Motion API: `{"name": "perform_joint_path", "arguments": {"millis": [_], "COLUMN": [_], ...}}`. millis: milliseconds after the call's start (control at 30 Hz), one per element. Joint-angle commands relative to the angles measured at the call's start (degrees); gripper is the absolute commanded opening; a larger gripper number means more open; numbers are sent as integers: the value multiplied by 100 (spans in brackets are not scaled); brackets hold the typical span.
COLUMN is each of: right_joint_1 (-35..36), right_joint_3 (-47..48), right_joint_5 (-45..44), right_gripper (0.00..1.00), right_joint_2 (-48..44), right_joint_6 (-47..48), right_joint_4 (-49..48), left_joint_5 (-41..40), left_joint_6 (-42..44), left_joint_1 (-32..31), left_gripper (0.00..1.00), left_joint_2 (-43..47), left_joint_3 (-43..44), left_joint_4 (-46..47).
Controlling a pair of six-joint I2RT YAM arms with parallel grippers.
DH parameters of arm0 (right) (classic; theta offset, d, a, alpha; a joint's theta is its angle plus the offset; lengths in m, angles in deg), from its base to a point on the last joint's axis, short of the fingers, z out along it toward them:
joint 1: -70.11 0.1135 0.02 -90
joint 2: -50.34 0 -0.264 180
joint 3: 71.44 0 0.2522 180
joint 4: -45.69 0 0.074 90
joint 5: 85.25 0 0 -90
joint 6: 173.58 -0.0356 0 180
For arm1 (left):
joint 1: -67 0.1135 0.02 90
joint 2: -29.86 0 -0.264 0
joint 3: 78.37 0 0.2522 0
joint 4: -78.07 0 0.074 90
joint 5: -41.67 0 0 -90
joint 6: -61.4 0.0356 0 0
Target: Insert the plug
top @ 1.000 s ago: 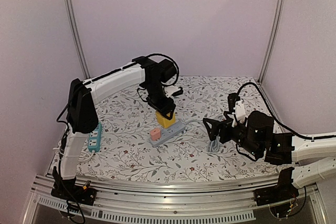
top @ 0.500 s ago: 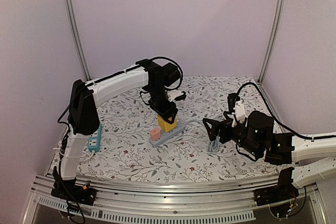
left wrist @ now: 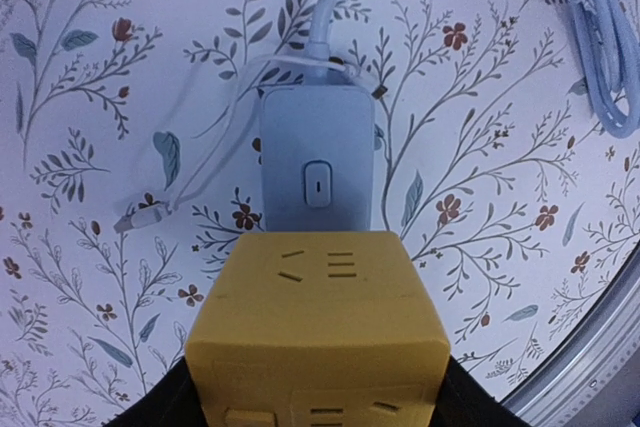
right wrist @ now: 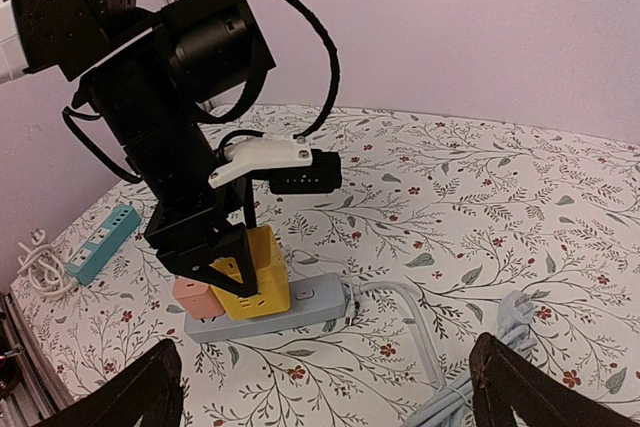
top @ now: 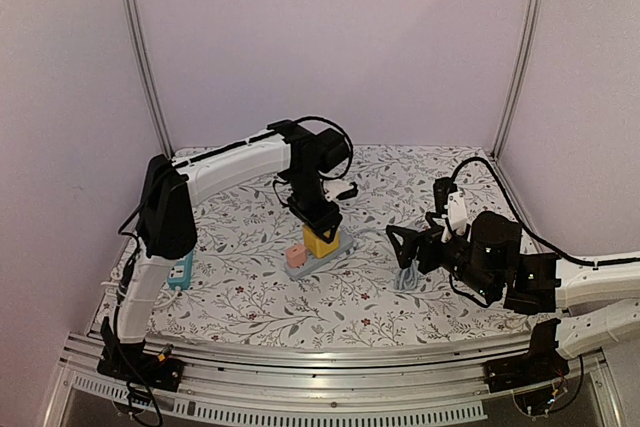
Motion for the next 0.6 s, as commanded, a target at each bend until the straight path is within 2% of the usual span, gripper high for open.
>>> {"name": "perform_joint_path", "arguments": {"millis": [0,567], "right_joint_1": [-24,-19], "right_joint_3": [98,102], "right_joint_5": [68,94], "right_gripper": [99,99], "right_joint_2": [10,24], "right_joint_6": [39,30], "right_joint_4": [-83,-91], "left_joint_5": [-20,-87], "left_joint_6": [20,-7], "left_joint_1": [-64,-72], "left_gripper": [0,0], "left_joint_2": [-169,159], "left_joint_3": [147,142], "left_joint_4": [-51,-85]}}
